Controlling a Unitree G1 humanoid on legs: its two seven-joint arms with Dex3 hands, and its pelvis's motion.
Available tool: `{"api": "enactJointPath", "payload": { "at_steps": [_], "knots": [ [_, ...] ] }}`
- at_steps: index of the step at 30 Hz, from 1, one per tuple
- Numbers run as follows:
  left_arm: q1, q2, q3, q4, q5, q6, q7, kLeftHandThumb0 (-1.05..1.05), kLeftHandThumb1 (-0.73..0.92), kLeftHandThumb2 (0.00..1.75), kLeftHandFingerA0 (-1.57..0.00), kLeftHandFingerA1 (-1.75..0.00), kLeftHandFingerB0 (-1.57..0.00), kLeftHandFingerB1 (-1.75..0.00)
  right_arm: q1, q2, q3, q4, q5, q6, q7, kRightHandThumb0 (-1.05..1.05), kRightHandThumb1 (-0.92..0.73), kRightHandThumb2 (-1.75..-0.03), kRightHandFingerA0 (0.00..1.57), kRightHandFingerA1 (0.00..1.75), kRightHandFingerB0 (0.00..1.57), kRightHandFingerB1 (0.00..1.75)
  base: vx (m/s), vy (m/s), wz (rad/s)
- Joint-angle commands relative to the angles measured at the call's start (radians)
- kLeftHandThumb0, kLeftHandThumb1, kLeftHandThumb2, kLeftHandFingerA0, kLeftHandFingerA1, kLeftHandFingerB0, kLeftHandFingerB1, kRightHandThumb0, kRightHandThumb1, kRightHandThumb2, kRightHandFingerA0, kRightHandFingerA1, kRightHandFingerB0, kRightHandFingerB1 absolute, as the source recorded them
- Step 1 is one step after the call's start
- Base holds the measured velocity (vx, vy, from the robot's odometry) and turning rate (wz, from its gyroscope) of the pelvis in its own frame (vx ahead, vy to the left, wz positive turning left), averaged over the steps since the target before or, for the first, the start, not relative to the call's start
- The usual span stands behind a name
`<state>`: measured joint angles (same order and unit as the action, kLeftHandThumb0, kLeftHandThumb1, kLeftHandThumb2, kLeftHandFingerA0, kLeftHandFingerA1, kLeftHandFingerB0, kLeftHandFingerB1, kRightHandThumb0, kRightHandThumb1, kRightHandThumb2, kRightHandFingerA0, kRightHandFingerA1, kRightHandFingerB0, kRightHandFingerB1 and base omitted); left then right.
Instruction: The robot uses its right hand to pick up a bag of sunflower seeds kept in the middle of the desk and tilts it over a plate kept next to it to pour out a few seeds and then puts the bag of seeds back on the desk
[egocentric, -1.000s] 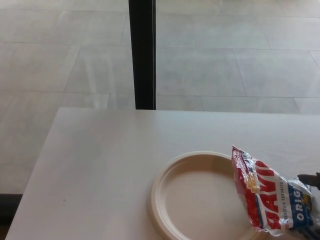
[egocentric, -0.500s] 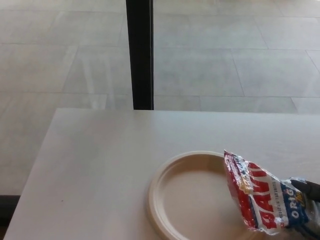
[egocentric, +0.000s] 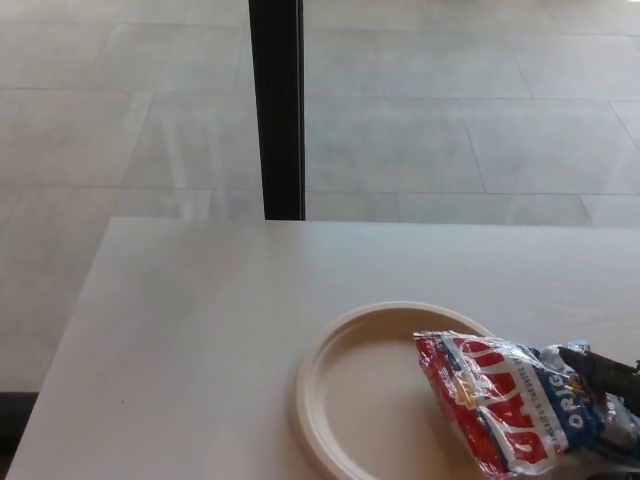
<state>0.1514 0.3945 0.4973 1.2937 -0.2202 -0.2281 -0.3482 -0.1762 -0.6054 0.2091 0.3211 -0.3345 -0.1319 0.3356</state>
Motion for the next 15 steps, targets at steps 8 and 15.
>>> {"api": "enactJointPath", "payload": {
  "at_steps": [8, 15],
  "knots": [
    [0.008, 0.003, -0.013, -0.003, -0.003, -0.008, 0.016, -0.76, 0.72, 0.62, -0.47, -0.52, -0.34, -0.32, 0.041, 0.028, 0.003, 0.227, -0.087, -0.131, -0.235, -0.19, -0.69, -0.61, 0.88, 1.07, 0.19, 0.32, 0.0, 0.0, 0.0],
    [0.011, 0.001, -0.025, 0.001, 0.007, -0.015, 0.033, -0.73, 0.72, 0.62, -0.49, -0.53, -0.36, -0.33, 0.033, 0.012, 0.023, 0.312, -0.109, -0.214, -0.289, -0.15, -0.72, -0.67, 0.8, 1.29, 0.27, 0.42, 0.0, 0.0, 0.0]
  ]
}}
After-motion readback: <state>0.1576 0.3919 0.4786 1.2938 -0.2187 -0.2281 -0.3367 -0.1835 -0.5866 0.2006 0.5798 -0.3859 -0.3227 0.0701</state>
